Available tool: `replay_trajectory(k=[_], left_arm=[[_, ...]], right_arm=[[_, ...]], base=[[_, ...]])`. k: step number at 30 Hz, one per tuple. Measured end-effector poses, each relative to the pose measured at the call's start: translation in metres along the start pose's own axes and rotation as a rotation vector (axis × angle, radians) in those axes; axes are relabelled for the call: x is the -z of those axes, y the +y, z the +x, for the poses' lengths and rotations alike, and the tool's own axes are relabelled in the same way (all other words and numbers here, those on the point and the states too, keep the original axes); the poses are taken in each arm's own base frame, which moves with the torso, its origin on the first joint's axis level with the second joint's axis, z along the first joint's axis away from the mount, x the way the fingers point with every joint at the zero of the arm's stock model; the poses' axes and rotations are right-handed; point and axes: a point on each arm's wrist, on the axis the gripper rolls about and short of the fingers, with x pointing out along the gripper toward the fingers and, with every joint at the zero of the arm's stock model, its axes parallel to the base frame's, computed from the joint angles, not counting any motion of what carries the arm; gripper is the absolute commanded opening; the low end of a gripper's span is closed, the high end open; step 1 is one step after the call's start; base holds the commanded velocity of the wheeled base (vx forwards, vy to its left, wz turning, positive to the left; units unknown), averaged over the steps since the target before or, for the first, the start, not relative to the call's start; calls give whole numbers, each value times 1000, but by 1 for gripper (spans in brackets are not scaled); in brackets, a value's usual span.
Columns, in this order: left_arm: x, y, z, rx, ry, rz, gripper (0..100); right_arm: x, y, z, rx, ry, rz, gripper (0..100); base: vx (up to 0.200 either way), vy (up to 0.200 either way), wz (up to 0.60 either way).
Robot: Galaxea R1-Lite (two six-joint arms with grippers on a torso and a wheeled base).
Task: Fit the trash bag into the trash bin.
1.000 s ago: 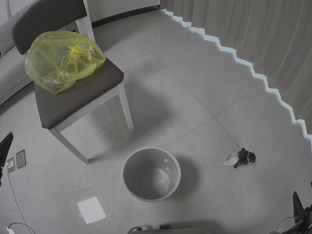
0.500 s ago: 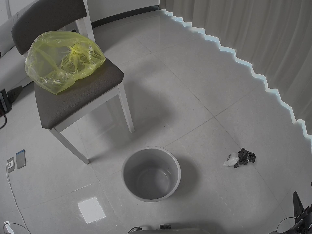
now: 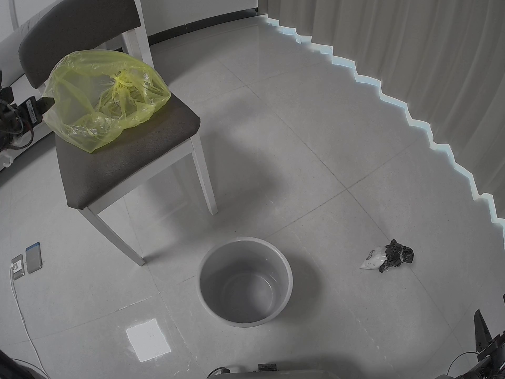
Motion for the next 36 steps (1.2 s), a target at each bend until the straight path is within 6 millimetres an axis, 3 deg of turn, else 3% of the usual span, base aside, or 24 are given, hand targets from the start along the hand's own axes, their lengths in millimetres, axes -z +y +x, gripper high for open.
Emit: replay_trajectory(k=[8, 15, 30, 31, 36], left_arm=[[-8, -6, 59, 0, 25, 2, 100], [7, -10, 103, 1, 91, 4, 100], [22, 0, 151, -15, 106, -3, 100], [22, 1, 153, -15, 105, -3, 0], [23, 2, 158, -18, 104, -13, 0]], right_arm=[[0, 0, 0, 1, 0, 1, 100], [0, 0, 0, 1, 1, 0, 100], [0, 0, 0, 0, 1, 0, 100], [0, 0, 0, 0, 1, 0, 100], [0, 0, 0, 0, 0, 1, 100]], base=[[0, 0, 0], [0, 0, 0], [0, 0, 0], [0, 0, 0], [0, 0, 0]])
